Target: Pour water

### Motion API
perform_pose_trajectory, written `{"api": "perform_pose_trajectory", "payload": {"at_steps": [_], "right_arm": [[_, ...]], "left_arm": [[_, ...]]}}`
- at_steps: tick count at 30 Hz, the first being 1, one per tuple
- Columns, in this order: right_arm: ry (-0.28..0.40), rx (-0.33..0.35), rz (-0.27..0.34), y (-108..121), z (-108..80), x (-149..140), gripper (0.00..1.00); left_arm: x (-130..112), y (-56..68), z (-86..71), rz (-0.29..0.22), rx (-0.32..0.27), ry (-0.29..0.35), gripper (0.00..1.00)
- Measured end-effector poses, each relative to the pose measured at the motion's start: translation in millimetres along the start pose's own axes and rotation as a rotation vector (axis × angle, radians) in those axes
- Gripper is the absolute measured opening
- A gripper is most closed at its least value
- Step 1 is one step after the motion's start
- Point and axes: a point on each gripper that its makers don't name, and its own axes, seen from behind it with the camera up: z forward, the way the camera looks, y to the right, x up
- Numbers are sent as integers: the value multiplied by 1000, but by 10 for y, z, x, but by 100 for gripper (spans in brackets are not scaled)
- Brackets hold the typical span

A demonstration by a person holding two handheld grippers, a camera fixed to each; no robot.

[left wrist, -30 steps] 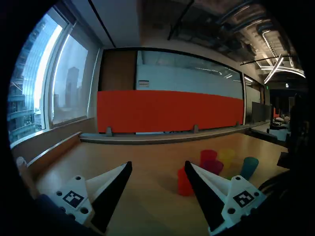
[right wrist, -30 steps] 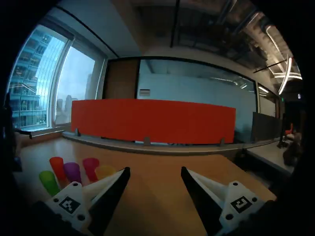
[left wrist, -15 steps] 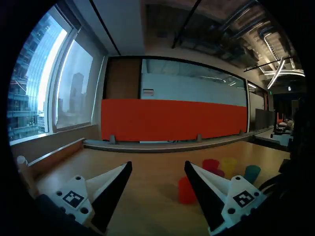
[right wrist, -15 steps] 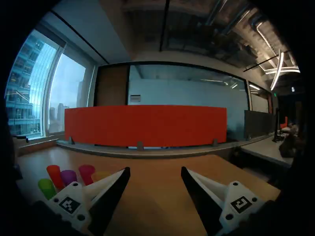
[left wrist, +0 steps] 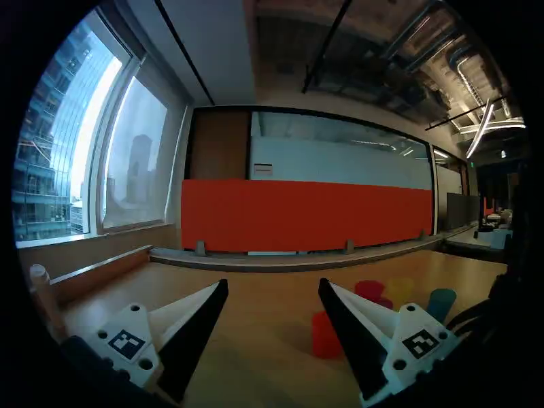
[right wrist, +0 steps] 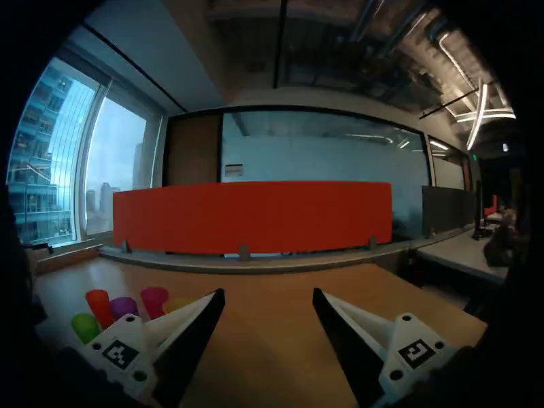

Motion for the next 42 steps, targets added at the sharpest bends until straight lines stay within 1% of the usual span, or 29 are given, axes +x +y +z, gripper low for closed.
{"api": "perform_pose_trajectory", "payload": {"at_steps": [3, 9, 15, 18, 29, 42], "right_arm": [[-7, -2, 0, -9, -17, 12, 100], [-23, -13, -14, -4, -23, 2, 100], [-32, -15, -11, -28, -48, -6, 100], [-37, -13, -15, -40, -46, -20, 100], [-39, -18, -16, -34, -65, -10, 100], [-40, -22, -19, -33, -87, 3, 100]], "left_arm": [[-79, 10, 3, 5, 7, -2, 99], [-236, 52, -11, 17, 2, -5, 99], [-338, -10, -54, 56, 35, -8, 99], [-363, -24, -66, 63, 46, -4, 99], [-490, -58, -74, 58, 65, -14, 99], [-545, -72, -74, 27, 63, -26, 99]]}}
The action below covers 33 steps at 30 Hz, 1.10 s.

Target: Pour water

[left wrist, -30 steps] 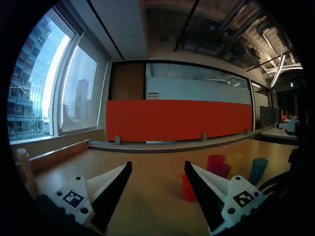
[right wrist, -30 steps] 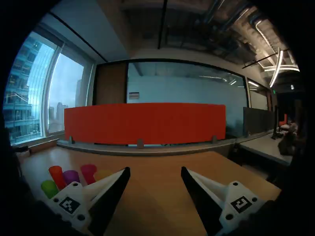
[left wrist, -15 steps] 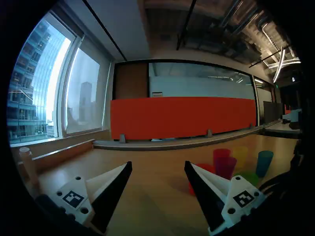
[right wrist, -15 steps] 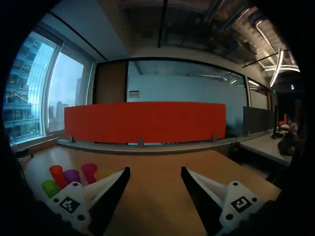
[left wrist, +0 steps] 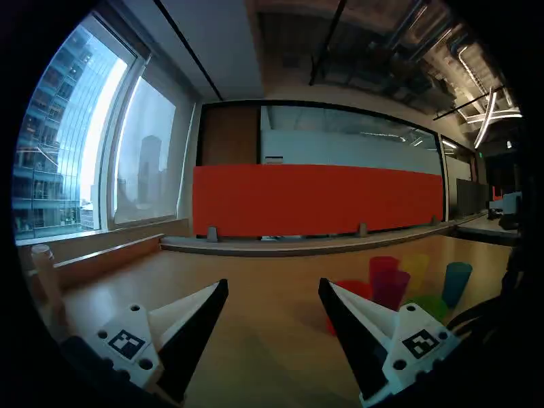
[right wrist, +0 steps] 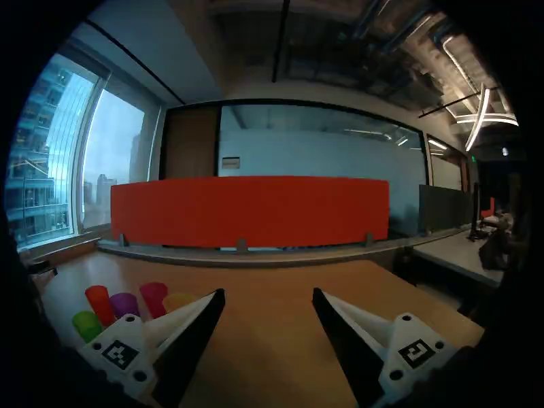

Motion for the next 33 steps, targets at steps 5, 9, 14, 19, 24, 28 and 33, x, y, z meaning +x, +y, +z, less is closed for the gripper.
{"api": "perform_pose_trajectory", "payload": {"at_steps": [5, 9, 14, 19, 24, 28, 33], "right_arm": [[1, -2, -2, 5, -1, -8, 100], [-2, -3, -1, 6, 0, -21, 100], [-3, -4, 0, 11, 2, -40, 100], [1, -1, -6, 17, -1, -43, 100], [16, -4, -19, 41, 14, -17, 100], [33, 0, -26, 42, 34, -3, 100], [51, 7, -44, 20, 64, -18, 100]], "left_arm": [[-42, -7, 13, 2, 3, -16, 99], [-52, -10, 20, 2, 5, -21, 99], [-48, -11, 25, 2, 6, -22, 99], [-52, -11, 30, 2, 7, -24, 99], [-57, -10, 29, 3, 6, -25, 99], [-59, -11, 28, 3, 6, -24, 99], [-55, -13, 22, 4, 6, -25, 99]]}}
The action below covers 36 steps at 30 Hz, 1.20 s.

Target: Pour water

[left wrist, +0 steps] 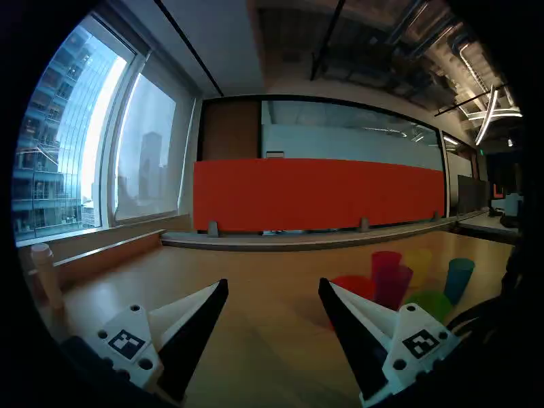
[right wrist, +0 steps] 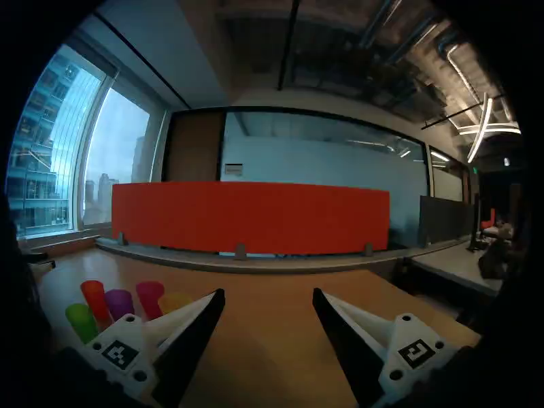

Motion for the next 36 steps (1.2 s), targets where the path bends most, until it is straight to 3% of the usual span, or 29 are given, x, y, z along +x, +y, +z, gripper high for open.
{"api": "perform_pose_trajectory", "payload": {"at_steps": [15, 36], "right_arm": [[42, -4, 6, -112, 114, -132, 100], [33, 9, 21, -43, 126, -461, 100]], "left_arm": [[-5, 5, 0, -1, 0, 0, 99], [-4, -9, -8, -1, 0, 0, 99]]}}
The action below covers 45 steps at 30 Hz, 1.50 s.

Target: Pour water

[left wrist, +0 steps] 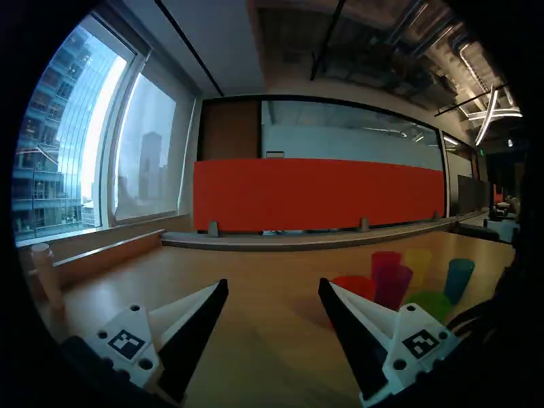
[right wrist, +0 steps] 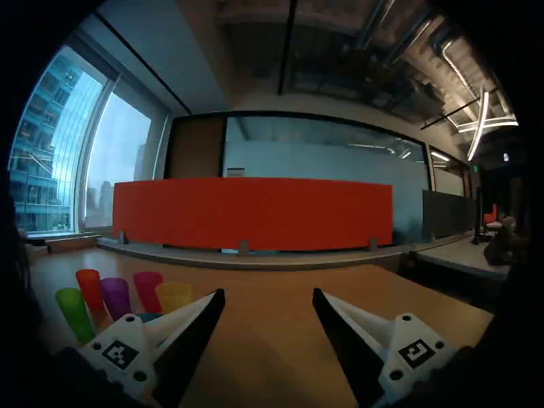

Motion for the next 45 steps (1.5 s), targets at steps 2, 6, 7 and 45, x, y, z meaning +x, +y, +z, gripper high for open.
{"api": "perform_pose_trajectory", "payload": {"at_steps": [2, 6, 7, 45], "right_arm": [[-7, -1, 2, 5, 2, -37, 100], [-15, 2, 6, -1, 1, -82, 100], [-18, 2, 3, -2, 2, -93, 100], [-31, 11, 18, 8, -15, -164, 100]], "left_arm": [[0, 0, 1, 0, 0, 0, 99], [-1, 4, 4, 0, 0, 0, 99], [-1, 5, 5, 0, 0, 0, 99], [0, 9, 13, 0, 0, 0, 99]]}}
